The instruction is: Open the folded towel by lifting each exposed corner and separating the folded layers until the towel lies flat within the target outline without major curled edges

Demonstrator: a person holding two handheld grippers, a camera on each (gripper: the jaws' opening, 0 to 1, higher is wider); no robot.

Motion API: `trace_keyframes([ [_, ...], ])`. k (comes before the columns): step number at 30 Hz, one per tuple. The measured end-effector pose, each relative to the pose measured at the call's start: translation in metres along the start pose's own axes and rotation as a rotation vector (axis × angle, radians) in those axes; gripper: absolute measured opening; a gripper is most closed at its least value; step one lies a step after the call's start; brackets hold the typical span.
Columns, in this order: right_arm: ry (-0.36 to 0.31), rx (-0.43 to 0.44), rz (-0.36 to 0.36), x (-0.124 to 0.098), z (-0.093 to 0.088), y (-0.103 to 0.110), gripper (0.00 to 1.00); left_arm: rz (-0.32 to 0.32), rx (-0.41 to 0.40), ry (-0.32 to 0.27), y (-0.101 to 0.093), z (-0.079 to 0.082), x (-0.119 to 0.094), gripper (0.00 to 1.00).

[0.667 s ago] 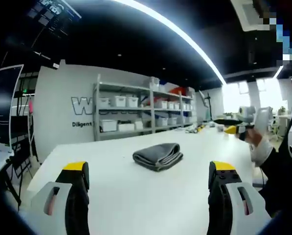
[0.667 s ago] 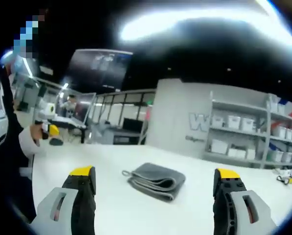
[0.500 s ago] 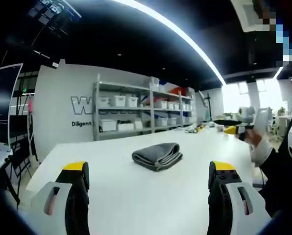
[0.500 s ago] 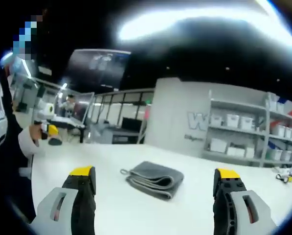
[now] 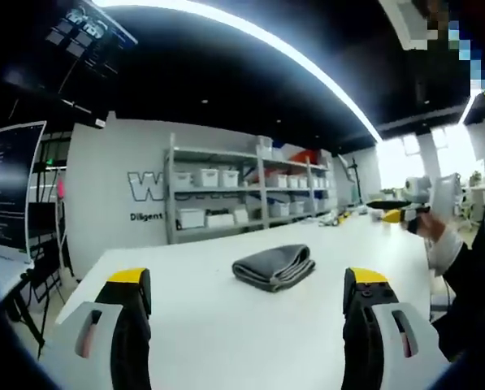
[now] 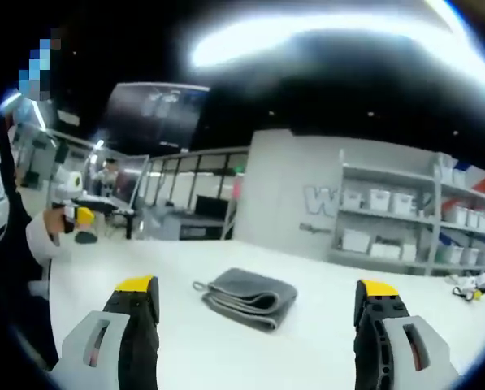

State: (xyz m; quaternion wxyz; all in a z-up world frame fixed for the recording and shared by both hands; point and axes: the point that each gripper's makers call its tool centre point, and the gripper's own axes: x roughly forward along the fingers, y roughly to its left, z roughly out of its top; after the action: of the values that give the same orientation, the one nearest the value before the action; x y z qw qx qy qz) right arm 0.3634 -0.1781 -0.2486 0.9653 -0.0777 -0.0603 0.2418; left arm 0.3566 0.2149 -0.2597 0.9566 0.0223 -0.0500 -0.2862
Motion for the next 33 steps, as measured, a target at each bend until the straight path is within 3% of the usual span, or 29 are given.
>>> trace_keyframes([
  [33, 0.027, -0.008, 0.043, 0.02, -0.008, 0.014, 1.0, 0.004, -0.008, 0.033, 0.003, -0.01, 0.001, 0.99],
])
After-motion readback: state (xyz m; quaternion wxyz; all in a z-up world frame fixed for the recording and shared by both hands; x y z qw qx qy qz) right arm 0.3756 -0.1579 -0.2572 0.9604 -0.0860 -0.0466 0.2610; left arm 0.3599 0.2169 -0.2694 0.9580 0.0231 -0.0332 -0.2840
